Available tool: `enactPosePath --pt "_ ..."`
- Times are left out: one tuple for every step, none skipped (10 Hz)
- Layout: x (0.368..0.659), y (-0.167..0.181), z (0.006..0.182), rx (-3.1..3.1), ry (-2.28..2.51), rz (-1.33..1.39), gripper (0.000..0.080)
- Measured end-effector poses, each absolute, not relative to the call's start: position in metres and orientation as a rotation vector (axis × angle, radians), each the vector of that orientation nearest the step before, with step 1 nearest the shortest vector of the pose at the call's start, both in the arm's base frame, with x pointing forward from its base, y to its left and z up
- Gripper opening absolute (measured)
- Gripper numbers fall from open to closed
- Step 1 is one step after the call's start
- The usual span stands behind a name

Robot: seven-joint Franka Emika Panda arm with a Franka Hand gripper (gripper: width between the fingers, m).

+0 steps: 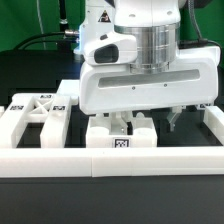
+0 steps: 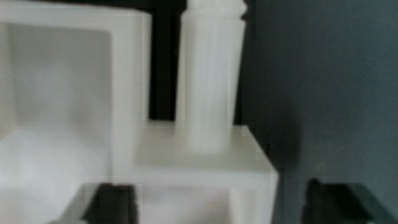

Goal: Assemble chair

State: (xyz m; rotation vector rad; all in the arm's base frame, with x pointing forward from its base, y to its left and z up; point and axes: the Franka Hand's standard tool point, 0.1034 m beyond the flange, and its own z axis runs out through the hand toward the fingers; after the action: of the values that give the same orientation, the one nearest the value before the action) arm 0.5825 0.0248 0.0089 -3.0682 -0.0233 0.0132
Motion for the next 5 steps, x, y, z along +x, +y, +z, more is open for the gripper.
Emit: enactPosePath --pt "0.5824 0.0248 0.0086 -3.068 -0.024 0.014 0.0275" --pt "0.5824 0.0249 0.0086 -3.068 -0.024 0.014 0.0275" --pt "0.5823 0.0250 0.0084 -3.068 -0.024 0.014 0.0094" --pt "0.5826 0.0250 0.0087 -3.068 -0.025 0.013 0.0032" --pt "0.5829 0.0249 0.0091 -3.068 -0.025 0.012 0.0032"
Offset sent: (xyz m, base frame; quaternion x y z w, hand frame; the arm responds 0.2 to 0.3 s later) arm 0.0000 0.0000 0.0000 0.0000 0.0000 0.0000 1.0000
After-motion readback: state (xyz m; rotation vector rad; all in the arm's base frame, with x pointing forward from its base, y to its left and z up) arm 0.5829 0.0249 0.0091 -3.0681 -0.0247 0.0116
